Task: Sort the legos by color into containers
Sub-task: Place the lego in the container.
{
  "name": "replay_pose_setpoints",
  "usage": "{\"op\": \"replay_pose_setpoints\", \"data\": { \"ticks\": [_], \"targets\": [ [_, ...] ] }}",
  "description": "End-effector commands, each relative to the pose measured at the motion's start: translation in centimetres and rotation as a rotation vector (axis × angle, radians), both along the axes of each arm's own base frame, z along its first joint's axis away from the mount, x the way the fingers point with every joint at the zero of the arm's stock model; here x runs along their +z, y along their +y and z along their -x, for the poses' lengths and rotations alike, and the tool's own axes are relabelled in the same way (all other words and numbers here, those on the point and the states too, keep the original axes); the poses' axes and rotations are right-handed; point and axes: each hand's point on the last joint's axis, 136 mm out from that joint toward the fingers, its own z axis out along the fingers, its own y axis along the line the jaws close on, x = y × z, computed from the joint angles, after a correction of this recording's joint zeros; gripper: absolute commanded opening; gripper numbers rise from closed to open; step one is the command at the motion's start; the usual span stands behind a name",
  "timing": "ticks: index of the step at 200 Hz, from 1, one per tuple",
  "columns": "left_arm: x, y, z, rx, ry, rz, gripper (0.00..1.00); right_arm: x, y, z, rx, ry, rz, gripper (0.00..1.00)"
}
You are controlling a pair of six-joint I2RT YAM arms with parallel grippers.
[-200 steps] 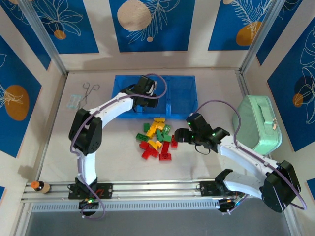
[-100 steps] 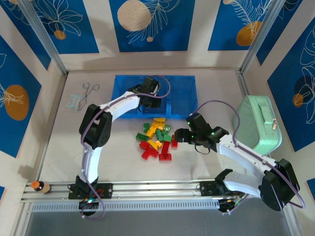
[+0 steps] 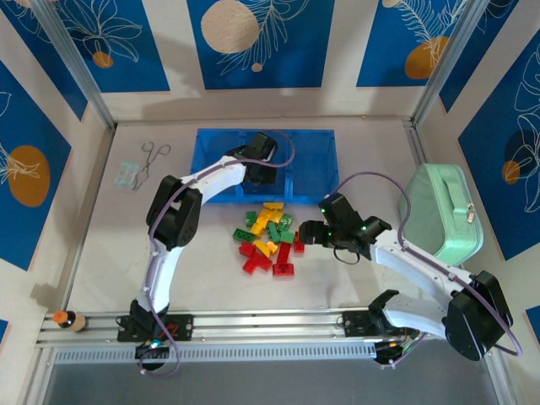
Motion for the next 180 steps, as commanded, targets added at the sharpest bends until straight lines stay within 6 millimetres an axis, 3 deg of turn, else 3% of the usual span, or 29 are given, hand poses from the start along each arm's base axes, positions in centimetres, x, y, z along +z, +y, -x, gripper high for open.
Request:
{"op": "replay_pose_setpoints", "data": {
  "ticks": [1,69,82,103,130,180],
  "targets": [
    [-0.5,0.1,-0.4,0.034,0.001,-0.025,0.26,0.3,0.4,0.2,0.015,0.014,-0.018,0.81],
    [-1.4,-0.1,-0.7,0.048,0.022,-0.023,0.28,0.2,0.2,0.4,0.009,0.018,-0.021,0.81],
    [-1.3,-0.1,-0.7,0.051,0.023,-0.018,0.35,0.2,0.3,0.5,0.011,0.018,-0.024,0.81],
    [-0.5,-0.3,-0.6,0.048,0.019,-0.006,0.58,0.4,0.3,0.5,0.01,0.016,-0.026,0.81],
    [2.8,-0.8,-0.6,0.037,-0.022,0.038,0.68,0.5,0.3,0.4,0.01,0.012,-0.027,0.81],
    [12.9,-0.5,0.8,0.003,-0.179,0.115,0.67,0.7,0.3,0.3,0.014,0.01,-0.01,0.81]
  ]
}}
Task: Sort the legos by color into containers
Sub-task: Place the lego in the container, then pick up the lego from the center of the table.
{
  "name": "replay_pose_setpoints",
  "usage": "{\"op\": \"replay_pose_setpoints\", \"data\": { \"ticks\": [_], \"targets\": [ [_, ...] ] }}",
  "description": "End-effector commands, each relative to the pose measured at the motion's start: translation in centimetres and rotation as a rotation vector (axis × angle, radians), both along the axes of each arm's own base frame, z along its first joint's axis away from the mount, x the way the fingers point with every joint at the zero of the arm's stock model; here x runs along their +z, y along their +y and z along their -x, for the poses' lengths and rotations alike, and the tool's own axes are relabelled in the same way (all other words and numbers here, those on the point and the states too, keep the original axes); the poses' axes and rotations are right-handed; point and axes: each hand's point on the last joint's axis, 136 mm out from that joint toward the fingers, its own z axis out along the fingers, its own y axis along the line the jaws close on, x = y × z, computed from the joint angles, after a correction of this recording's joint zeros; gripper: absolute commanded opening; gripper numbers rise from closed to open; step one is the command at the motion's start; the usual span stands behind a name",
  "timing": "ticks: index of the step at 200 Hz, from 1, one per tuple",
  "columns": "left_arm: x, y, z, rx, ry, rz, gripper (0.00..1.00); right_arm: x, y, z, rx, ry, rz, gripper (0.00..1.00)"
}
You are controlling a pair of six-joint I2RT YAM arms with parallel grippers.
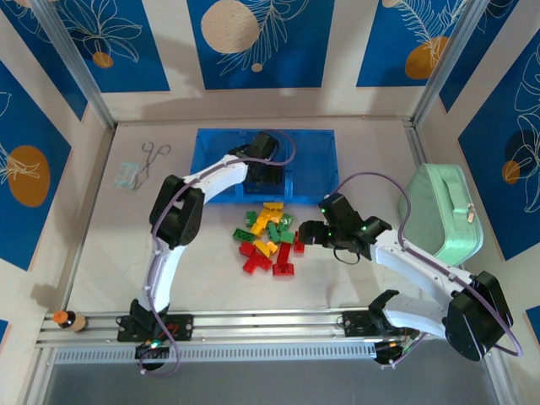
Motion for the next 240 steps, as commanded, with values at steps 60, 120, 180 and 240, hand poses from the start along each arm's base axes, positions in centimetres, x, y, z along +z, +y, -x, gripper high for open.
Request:
{"op": "replay_pose_setpoints", "data": {
  "ticks": [60,120,180,240],
  "targets": [
    [15.1,2.5,7.5,-0.06,-0.271,0.168,0.62,0.6,0.9,-0.1,0.028,0.023,0.021,0.79],
    [9.1,9.5,15.6,0.031,-0.21,0.155,0.59,0.0,3.6,-1.0,0.121,0.08,0.091,0.75],
    [2.3,15.4,22.5,0.133,-0.101,0.129,0.57,-3.5,6.0,-1.4,0.129,0.201,0.246,0.63],
    [0.2,17.1,24.6,0.178,-0.071,0.143,0.56,-3.4,3.7,-1.8,0.025,0.205,0.333,0.6]
  ]
}}
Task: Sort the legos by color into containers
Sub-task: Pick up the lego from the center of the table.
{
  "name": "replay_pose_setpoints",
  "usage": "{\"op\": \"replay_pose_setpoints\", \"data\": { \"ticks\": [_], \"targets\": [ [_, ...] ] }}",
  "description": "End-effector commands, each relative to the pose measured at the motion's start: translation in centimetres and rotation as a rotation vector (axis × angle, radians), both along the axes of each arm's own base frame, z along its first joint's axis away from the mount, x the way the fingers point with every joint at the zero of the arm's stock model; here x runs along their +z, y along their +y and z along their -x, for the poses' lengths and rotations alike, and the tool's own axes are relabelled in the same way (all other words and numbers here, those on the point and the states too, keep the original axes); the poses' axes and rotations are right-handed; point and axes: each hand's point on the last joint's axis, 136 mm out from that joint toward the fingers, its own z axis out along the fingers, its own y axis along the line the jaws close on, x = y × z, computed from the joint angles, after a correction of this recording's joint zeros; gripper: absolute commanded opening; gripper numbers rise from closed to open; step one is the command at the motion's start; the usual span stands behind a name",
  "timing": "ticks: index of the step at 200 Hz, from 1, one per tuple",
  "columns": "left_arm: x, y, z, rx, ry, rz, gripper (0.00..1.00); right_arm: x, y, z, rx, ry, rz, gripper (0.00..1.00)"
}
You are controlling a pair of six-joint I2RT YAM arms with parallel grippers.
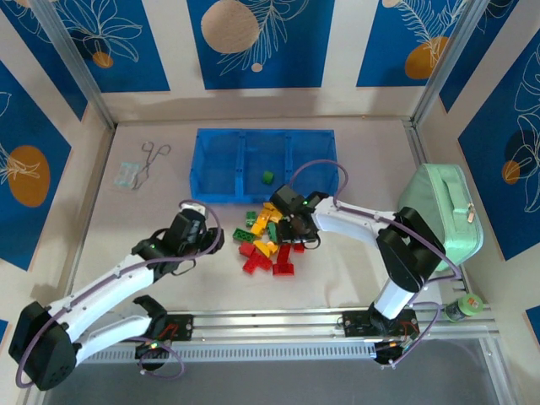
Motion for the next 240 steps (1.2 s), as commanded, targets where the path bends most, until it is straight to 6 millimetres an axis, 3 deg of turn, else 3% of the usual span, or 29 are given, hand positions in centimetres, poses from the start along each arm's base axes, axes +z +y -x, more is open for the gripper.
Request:
{"op": "replay_pose_setpoints", "data": {
  "ticks": [1,38,89,152,240],
  "targets": [
    [-0.4,0.4,0.4,0.028,0.007,0.007,0.55,1.4,-1.6,-0.2,-0.062,-0.029,0.026,0.6],
    [0.0,0.0,0.0,0.019,0.001,0.005,0.55,2.1,-2.5,-0.4,-0.1,-0.039,-0.03,0.6],
    [-0.1,-0.5,-0.4,0.007,0.007,0.001,0.54,0.3,-3.1,-0.1,-0.14,0.01,-0.039,0.59],
    [-0.5,0.3,0.2,0.029,0.001,0.001,0.53,-1.8,-1.5,0.2,-0.127,0.058,-0.085,0.59],
    [-0.7,0.5,0.1,0.028,0.0,-0.011,0.52,-4.3,-2.8,0.8,-0.169,0.107,-0.024,0.56]
  ]
}}
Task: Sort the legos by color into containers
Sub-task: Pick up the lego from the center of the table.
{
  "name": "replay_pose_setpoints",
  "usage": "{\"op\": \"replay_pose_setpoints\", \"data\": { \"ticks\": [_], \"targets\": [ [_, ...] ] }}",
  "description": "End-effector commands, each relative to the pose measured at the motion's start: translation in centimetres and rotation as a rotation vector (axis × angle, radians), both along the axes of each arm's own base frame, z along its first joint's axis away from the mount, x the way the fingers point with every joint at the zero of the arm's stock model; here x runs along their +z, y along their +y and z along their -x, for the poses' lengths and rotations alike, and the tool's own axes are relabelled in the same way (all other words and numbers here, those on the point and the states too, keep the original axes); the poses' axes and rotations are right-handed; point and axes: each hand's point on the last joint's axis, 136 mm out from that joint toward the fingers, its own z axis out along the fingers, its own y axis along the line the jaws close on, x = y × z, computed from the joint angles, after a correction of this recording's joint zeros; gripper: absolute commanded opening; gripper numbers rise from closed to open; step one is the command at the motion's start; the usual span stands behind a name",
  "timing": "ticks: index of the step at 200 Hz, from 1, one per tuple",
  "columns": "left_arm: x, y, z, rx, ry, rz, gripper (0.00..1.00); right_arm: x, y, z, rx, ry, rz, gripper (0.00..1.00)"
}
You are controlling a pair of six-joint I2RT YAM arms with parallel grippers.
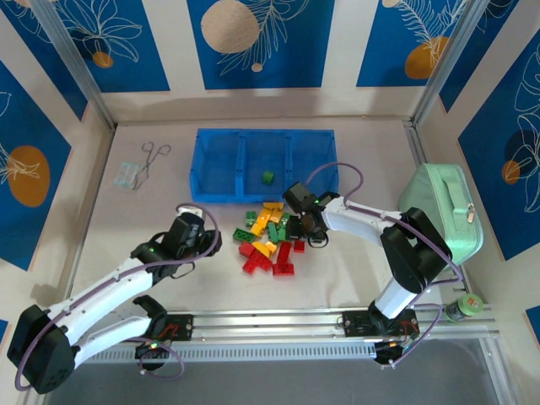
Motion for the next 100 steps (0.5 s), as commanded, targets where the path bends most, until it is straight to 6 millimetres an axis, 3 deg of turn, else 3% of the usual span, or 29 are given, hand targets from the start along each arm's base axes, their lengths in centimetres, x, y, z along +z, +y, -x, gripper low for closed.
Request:
{"op": "replay_pose_setpoints", "data": {
  "ticks": [1,63,100],
  "targets": [
    [-0.6,0.3,0.3,0.007,0.004,-0.018,0.52,-3.0,-1.5,1.7,-0.027,0.091,0.068,0.56],
    [-0.5,0.5,0.3,0.013,-0.003,-0.023,0.52,-2.1,-3.1,1.4,-0.069,0.066,0.128,0.55],
    [-0.3,0.5,0.2,0.015,-0.008,-0.016,0.52,-2.5,-1.6,1.8,-0.034,0.077,0.082,0.55]
  ]
}}
